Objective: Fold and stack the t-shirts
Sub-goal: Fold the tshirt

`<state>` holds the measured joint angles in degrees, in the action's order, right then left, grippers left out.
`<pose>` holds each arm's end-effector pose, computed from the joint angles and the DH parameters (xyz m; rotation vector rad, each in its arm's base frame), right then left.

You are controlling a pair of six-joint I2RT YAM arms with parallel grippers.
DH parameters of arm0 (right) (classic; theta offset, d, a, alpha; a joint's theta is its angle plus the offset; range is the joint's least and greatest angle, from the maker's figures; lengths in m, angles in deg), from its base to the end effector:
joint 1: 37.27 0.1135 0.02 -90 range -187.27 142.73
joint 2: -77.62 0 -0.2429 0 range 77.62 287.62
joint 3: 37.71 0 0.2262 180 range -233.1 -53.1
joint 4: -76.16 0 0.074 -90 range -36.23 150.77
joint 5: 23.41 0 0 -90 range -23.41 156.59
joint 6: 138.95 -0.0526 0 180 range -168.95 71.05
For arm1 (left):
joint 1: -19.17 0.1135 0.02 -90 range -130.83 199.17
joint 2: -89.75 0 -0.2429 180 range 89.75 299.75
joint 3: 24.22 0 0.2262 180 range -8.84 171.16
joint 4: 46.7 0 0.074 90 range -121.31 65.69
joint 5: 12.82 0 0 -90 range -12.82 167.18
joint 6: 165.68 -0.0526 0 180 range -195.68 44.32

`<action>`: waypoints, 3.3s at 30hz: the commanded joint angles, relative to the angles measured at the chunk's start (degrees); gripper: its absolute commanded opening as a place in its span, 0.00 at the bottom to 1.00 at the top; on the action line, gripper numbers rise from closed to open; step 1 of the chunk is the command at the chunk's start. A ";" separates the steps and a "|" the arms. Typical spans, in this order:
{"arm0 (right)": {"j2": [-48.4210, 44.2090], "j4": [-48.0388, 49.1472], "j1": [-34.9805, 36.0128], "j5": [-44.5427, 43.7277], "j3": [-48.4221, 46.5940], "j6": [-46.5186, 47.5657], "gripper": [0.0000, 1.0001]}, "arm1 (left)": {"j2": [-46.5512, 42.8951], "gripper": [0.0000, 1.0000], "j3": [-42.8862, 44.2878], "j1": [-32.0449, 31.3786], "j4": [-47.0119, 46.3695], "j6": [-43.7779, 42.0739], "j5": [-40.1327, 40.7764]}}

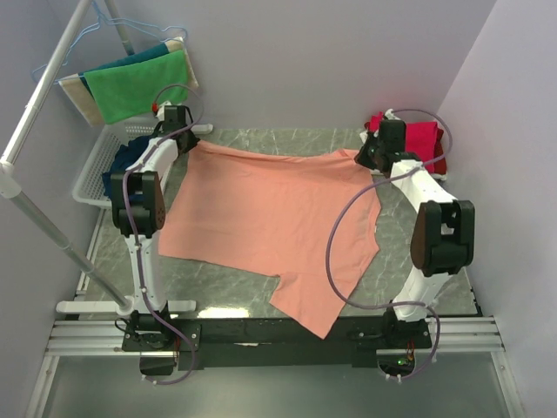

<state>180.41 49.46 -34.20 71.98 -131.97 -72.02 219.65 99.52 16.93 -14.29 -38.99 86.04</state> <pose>0.3999 0.0264 0.2439 0.3299 2.1807 0.3594 0.4991 -0.0114 0.1970 -0.7432 2.1149 -0.1959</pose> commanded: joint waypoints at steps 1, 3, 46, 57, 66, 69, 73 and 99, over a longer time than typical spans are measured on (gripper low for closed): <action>-6.80 -0.03 -0.70 -0.38 4.68 -2.42 0.00 | -4.05 0.01 -1.13 1.01 -0.49 0.32 0.10; -7.68 -0.47 -0.78 0.06 7.06 -3.56 0.00 | -3.87 0.01 -1.39 1.27 0.03 0.40 0.02; -17.52 -13.03 -0.79 -4.78 24.11 -12.44 0.00 | -13.10 0.01 -20.47 4.88 7.77 4.27 9.94; -16.56 -15.58 -0.61 -3.36 22.45 -12.17 0.27 | -9.23 0.75 -17.38 4.88 7.61 3.04 7.05; -18.85 -15.49 1.75 -7.93 19.38 -9.37 0.36 | -13.98 0.96 -21.61 2.68 -0.49 -1.17 0.02; -17.36 -15.06 5.87 -7.14 17.71 -6.47 0.35 | -14.51 0.97 -21.61 -0.12 -0.84 -2.32 -0.51; -13.50 -14.35 12.20 -7.41 14.80 -3.92 0.34 | -15.12 0.96 -21.26 -1.89 2.40 0.65 9.02; 4.62 -24.10 17.23 -7.24 2.06 -6.90 0.29 | -20.04 0.76 -19.32 -9.62 16.47 11.66 30.17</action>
<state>183.86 28.87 -17.19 65.40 -126.81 -78.12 205.36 80.46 8.89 3.19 -27.69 116.64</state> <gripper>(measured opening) 0.284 0.729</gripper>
